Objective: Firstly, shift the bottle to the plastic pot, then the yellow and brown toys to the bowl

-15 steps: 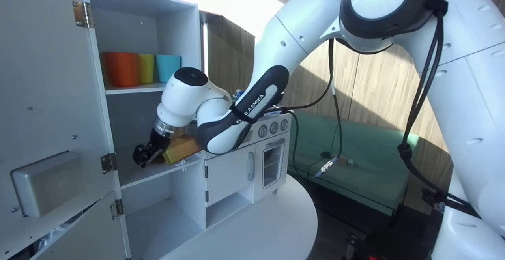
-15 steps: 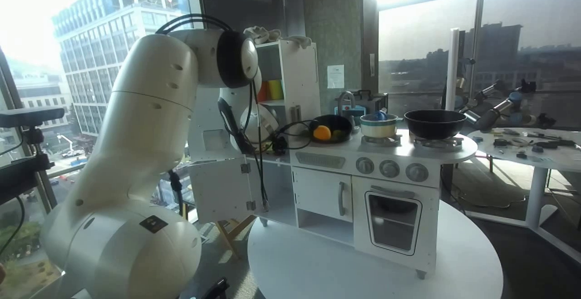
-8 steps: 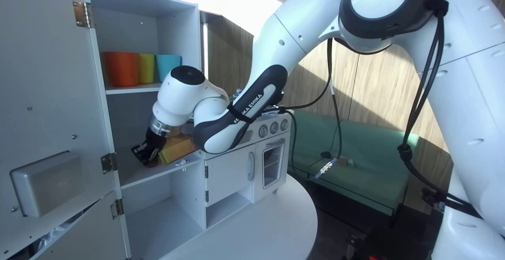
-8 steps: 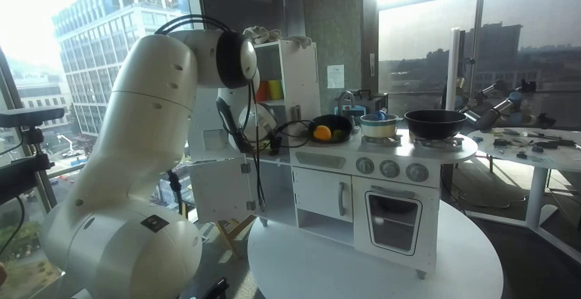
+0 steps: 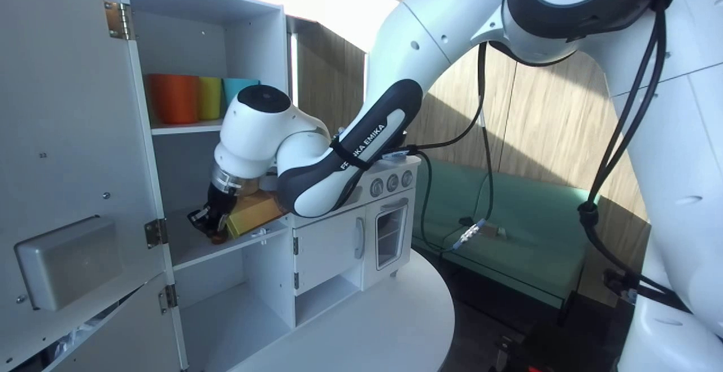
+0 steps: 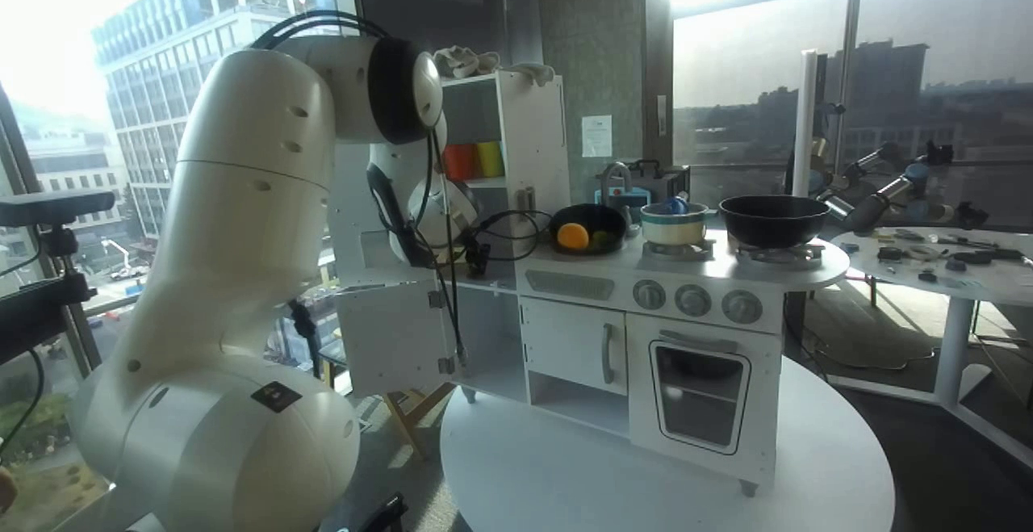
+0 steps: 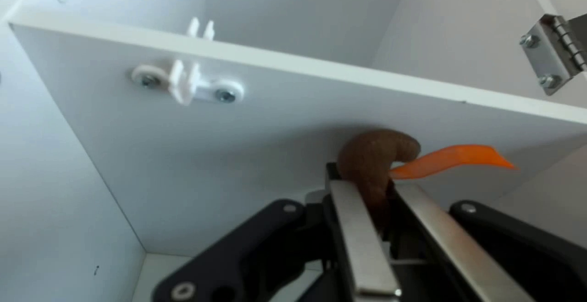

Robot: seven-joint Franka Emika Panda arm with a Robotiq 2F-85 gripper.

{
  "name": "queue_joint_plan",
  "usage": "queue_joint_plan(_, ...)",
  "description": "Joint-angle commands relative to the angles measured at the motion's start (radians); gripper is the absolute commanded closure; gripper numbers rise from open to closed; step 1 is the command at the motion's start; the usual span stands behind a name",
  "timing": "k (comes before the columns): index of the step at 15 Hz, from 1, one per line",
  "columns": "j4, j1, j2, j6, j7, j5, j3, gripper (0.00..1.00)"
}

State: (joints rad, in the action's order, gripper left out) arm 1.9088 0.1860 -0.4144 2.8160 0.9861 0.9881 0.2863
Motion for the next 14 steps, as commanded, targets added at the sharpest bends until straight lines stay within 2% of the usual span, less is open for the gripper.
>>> queue_joint_plan(1,0.127,0.029,0.148,-0.06,0.106,0.014,0.002,0.84)
queue_joint_plan(6,0.264,0.078,0.336,-0.189,0.32,0.05,0.003,0.84)
queue_joint_plan(8,0.307,0.087,0.403,-0.259,0.373,0.016,0.015,0.84)
queue_joint_plan(10,0.355,0.101,0.484,-0.307,0.396,-0.024,0.004,0.84)
queue_joint_plan(14,0.428,0.079,0.643,-0.397,0.379,-0.151,0.002,0.85)
